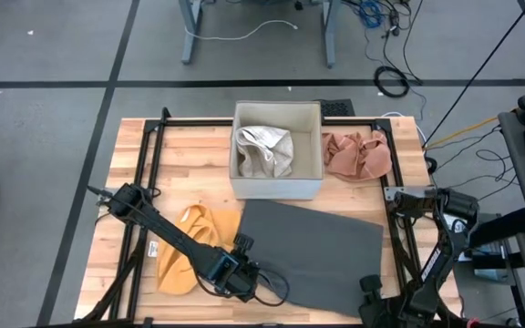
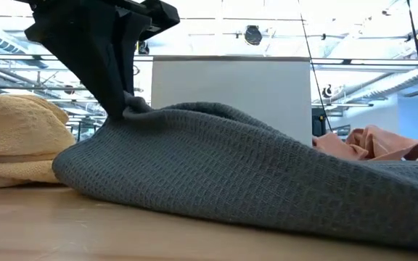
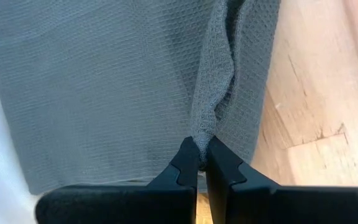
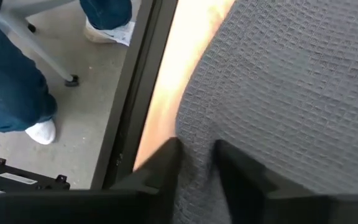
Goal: Fold towel
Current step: Fold the gray towel
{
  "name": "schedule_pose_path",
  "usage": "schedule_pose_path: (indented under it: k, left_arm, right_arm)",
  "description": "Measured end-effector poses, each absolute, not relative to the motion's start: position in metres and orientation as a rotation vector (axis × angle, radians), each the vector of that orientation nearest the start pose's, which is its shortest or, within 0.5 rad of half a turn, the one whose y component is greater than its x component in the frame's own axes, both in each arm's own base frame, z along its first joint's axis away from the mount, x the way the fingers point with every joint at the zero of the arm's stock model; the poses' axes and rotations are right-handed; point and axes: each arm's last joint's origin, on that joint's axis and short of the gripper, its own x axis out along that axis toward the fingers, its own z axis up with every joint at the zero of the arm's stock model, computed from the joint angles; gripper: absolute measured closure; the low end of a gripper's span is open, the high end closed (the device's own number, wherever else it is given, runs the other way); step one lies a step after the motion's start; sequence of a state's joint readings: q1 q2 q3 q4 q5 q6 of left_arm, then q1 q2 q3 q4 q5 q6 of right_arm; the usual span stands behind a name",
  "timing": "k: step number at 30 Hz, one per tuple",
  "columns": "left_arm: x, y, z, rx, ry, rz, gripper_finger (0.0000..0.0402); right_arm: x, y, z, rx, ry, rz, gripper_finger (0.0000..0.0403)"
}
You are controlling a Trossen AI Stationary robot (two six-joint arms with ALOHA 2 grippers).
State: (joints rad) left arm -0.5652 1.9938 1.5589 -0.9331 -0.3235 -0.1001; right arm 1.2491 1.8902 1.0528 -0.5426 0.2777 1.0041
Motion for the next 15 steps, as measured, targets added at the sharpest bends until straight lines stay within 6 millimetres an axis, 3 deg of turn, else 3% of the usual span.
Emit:
schedule_pose_path:
  k: [4,11,15]
  left_arm:
    - [0.338,-0.205,0.202,0.504,1.24,-0.142,0.0393]
    - [0.332,-0.215,0.203,0.505,1.244,-0.195,0.0393]
    - [0.328,-0.226,0.209,0.503,1.227,-0.233,0.0393]
  right_arm:
    - [0.113,0.312,0.12,-0.139,1.231,0.211,0.0387]
    - [0.115,0.319,0.14,-0.094,1.202,0.24,0.0399]
    - [0.117,0.327,0.18,-0.04,1.071,0.305,0.0401]
